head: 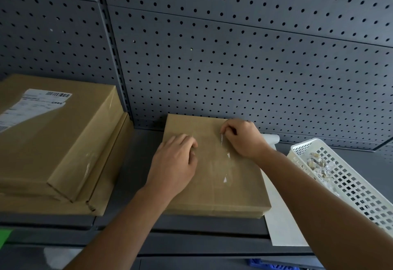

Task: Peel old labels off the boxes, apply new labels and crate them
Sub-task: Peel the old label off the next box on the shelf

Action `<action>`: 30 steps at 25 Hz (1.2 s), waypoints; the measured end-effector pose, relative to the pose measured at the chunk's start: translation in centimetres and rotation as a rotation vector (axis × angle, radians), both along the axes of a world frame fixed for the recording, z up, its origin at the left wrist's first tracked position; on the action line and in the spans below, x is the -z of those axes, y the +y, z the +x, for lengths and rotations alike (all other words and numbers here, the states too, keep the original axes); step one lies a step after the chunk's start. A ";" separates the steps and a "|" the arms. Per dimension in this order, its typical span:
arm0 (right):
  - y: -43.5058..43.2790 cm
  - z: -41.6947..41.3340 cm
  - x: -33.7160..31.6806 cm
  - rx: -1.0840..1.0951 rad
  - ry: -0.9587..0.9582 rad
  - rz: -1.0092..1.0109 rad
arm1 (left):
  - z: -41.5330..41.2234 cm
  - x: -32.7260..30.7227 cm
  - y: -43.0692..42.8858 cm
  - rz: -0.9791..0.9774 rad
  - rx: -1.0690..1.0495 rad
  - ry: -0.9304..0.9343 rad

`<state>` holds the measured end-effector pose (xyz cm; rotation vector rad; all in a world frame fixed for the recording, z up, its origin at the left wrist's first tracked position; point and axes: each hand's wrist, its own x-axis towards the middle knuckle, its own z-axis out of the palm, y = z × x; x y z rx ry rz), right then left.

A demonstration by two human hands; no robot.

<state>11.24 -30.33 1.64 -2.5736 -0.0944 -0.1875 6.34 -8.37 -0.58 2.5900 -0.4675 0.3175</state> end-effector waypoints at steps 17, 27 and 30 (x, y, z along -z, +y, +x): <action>-0.1 -0.3 -0.1 0.001 0.018 -0.018 | 0.0 0.1 0.0 0.000 -0.007 -0.014; -0.5 -0.4 0.0 0.057 0.036 0.038 | 0.0 -0.1 -0.1 0.001 -0.001 -0.021; 0.0 -0.2 -0.1 0.043 0.033 0.019 | 0.0 0.0 0.0 0.012 -0.006 -0.020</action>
